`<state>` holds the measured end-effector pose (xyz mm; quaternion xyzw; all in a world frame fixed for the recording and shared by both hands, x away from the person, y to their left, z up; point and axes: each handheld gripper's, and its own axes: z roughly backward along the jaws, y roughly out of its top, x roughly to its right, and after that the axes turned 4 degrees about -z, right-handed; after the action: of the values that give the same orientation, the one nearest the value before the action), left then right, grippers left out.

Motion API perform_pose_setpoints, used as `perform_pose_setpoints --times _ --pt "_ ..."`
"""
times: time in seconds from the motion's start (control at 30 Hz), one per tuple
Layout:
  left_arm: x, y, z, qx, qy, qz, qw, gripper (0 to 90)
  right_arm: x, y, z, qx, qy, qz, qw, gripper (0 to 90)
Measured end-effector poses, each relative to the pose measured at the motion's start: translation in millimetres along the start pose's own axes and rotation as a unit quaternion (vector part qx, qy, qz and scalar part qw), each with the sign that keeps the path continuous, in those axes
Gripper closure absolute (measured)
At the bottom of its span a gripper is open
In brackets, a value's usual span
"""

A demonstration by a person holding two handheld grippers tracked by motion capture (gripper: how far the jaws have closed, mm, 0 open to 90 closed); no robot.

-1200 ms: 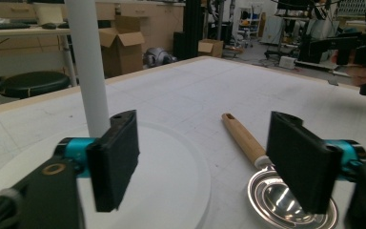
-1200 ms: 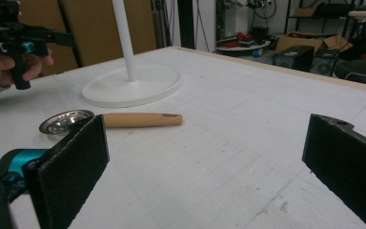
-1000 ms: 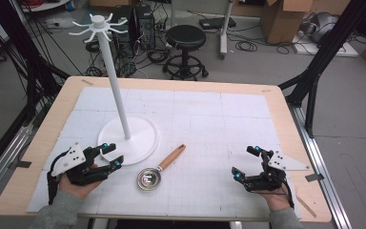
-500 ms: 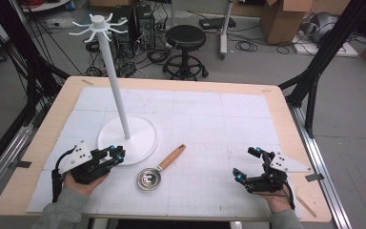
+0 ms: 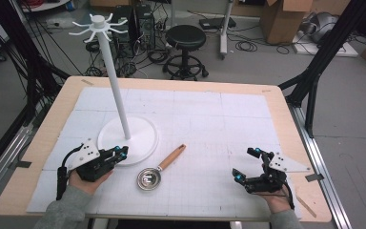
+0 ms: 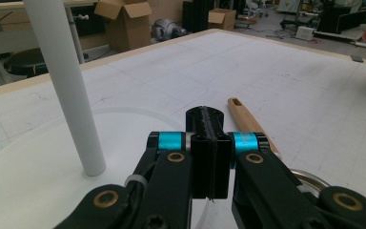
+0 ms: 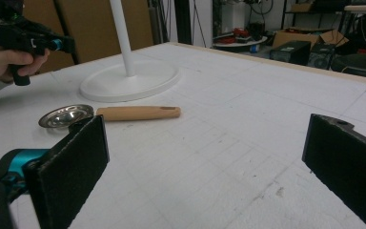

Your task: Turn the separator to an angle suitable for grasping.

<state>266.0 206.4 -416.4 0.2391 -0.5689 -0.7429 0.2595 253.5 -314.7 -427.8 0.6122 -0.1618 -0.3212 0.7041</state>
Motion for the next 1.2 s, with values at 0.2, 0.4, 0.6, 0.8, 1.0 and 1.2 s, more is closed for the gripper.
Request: perform_pose_setpoints --times 0.2,0.4,0.6,0.8,1.0,1.2 --pt "0.0 1.5 -6.1 -0.008 -0.002 0.001 1.0 89.7 0.7 -0.3 -0.3 -0.002 0.0 0.003 1.0 0.9" --pt "0.2 3.1 -14.0 -0.021 -0.007 0.009 0.9997 89.7 0.0 -1.0 0.1 -0.006 0.001 -0.001 1.0 0.9" --pt "-0.8 4.8 -22.3 -0.043 -0.006 0.026 0.9987 89.6 0.5 -1.5 -0.1 -0.007 0.001 -0.001 1.0 0.9" --pt "-2.0 5.9 -26.0 -0.039 -0.01 0.028 0.9988 89.7 0.7 -2.1 -1.2 -0.012 0.0 0.001 0.9999 0.9" --pt "2.0 6.8 -35.3 -0.044 -0.016 0.02 0.9987 89.7 -0.2 -3.1 -3.4 -0.022 0.002 0.006 0.9997 0.9" --pt "3.8 13.4 -39.5 -0.037 -0.027 0.027 0.9986 89.7 -0.1 -3.3 -3.4 -0.021 0.002 0.005 0.9998 0.9"
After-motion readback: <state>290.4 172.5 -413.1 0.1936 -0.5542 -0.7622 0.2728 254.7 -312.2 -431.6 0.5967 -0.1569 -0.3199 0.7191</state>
